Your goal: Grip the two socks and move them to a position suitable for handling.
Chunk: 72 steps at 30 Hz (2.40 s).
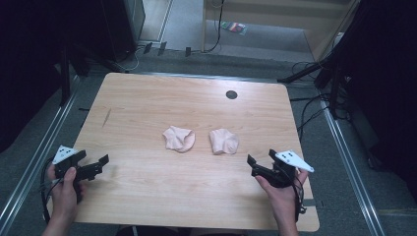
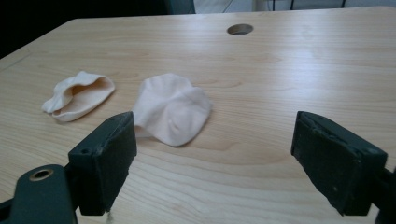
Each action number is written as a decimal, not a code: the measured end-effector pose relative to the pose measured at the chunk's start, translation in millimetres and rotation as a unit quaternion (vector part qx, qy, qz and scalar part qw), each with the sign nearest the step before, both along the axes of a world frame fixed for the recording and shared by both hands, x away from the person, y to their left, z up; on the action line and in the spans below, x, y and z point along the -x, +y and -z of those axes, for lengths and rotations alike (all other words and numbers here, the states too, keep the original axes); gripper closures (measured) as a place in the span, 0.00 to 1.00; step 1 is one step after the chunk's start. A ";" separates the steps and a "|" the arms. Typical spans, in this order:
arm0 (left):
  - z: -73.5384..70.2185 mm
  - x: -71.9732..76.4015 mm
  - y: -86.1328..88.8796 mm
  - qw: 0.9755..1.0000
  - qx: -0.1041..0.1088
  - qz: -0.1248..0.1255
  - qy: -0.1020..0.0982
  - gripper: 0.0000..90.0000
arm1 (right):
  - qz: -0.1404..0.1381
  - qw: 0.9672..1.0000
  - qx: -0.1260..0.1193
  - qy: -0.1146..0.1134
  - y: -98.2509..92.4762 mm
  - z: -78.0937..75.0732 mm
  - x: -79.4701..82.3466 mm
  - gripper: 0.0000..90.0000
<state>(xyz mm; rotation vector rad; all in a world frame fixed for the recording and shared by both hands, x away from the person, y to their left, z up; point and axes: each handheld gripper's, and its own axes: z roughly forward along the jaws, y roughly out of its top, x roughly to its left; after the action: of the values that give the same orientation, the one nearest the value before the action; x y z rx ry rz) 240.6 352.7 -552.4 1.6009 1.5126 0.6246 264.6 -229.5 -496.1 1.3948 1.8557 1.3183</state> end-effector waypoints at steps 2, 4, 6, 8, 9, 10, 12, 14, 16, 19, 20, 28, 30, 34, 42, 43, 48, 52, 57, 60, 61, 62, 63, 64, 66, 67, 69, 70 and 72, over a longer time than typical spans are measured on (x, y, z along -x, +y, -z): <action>0.1 0.0 0.1 1.000 0.001 0.000 -0.001 0.09 | -0.007 1.000 0.002 0.007 12.2 -0.2 -6.6 0.17; 0.0 0.0 0.0 1.000 0.000 0.000 0.000 0.09 | -0.015 1.000 0.007 0.008 21.0 -0.3 -13.1 0.18; 0.0 0.2 -0.2 1.000 0.001 0.001 0.000 0.09 | -0.019 1.000 0.006 0.014 30.7 -0.4 -20.9 0.19; 0.0 0.3 -0.4 1.000 -0.001 0.001 0.000 0.09 | -0.021 1.000 0.008 0.015 33.4 0.1 -23.8 0.20; 0.0 0.1 -0.6 1.000 -0.001 0.001 0.000 0.09 | -0.020 1.000 0.010 0.017 36.0 0.6 -26.8 0.21; 0.0 0.1 -0.7 1.000 -0.001 0.001 0.000 0.09 | -0.020 1.000 0.010 0.018 38.4 1.4 -29.7 0.24; -0.1 0.4 -0.5 1.000 -0.002 0.000 -0.001 0.09 | -0.020 0.999 0.007 0.024 42.6 3.1 -35.8 0.26; -0.1 0.6 -0.4 1.000 0.000 0.000 -0.001 0.09 | -0.021 0.999 0.008 0.028 46.8 4.5 -41.3 0.28; -0.1 1.0 -0.6 1.000 0.000 0.000 -0.002 0.09 | -0.018 0.999 0.009 0.030 52.5 5.1 -46.0 0.30; -0.1 1.3 -1.2 1.000 -0.002 0.000 -0.002 0.09 | -0.025 0.999 0.013 0.030 61.9 5.5 -52.3 0.31; -0.1 1.2 -1.3 1.000 -0.002 0.000 -0.001 0.09 | -0.026 0.999 0.013 0.032 65.5 5.7 -54.3 0.31; 0.0 1.0 -1.2 1.000 -0.001 0.000 -0.001 0.09 | -0.019 0.998 0.026 0.052 83.6 15.3 -73.0 0.34; -0.1 1.1 -1.0 1.000 -0.001 0.001 -0.001 0.09 | -0.021 0.998 0.031 0.059 87.6 17.6 -77.7 0.34; 0.0 1.0 -0.6 1.000 0.001 0.002 -0.001 0.09 | -0.023 0.996 0.052 0.069 95.4 24.9 -86.0 0.34; 0.0 0.7 -1.4 1.000 0.000 0.002 0.000 0.09 | -0.012 0.992 0.078 0.101 107.6 48.5 -96.8 0.37; 0.0 0.7 -1.4 1.000 0.000 0.002 0.000 0.09 | -0.008 0.991 0.087 0.098 109.3 48.8 -96.4 0.39; 0.0 0.6 -1.7 1.000 -0.001 0.004 0.002 0.09 | 0.011 0.989 0.128 0.079 115.9 52.2 -91.7 0.51; -0.2 0.6 -1.8 1.000 -0.003 0.005 0.003 0.09 | 0.024 0.988 0.133 0.072 114.9 52.7 -89.7 0.67; -0.1 0.4 -1.9 1.000 -0.003 0.006 0.004 0.09 | 0.030 0.986 0.150 0.063 111.2 52.9 -89.4 0.88; -0.2 0.7 -1.7 1.000 -0.001 0.004 0.002 0.09 | 0.034 0.986 0.149 0.062 109.7 52.7 -90.5 0.91; -0.1 1.1 -1.5 1.000 -0.002 0.002 -0.001 0.09 | 0.034 0.988 0.139 0.066 107.7 52.1 -91.2 0.92; -0.1 1.1 -1.5 1.000 -0.002 0.002 -0.001 0.09 | 0.034 0.988 0.139 0.066 107.7 52.1 -91.2 0.92; -0.4 1.9 -1.5 1.000 -0.002 0.001 -0.004 0.09 | 0.029 0.989 0.127 0.068 104.2 51.1 -92.3 0.92; -0.5 2.3 -1.4 1.000 -0.003 0.000 -0.005 0.09 | 0.042 0.991 0.117 0.055 95.2 46.2 -89.9 0.93; -0.6 2.5 -1.7 1.000 -0.005 -0.003 -0.008 0.09 | 0.046 0.991 0.116 0.048 91.8 43.4 -88.3 0.93; -0.7 2.4 -1.7 1.000 -0.007 -0.005 -0.009 0.09 | 0.049 0.992 0.109 0.043 87.7 39.0 -86.3 0.93; -0.8 2.2 -2.0 1.000 -0.009 -0.005 -0.008 0.09 | 0.049 0.994 0.090 0.035 79.5 27.5 -80.7 0.93; -0.8 2.3 -2.3 1.000 -0.010 -0.005 -0.010 0.09 | 0.045 0.995 0.085 0.032 76.6 22.4 -77.8 0.93; -1.0 3.0 -3.3 1.000 -0.014 -0.004 -0.013 0.09 | 0.040 0.996 0.075 0.028 73.8 14.0 -71.7 0.93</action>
<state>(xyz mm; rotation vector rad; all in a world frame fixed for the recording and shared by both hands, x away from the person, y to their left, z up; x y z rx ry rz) 237.6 349.5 -551.4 1.6028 1.4979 0.6721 336.3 -155.6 -510.1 1.4240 1.8735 1.0875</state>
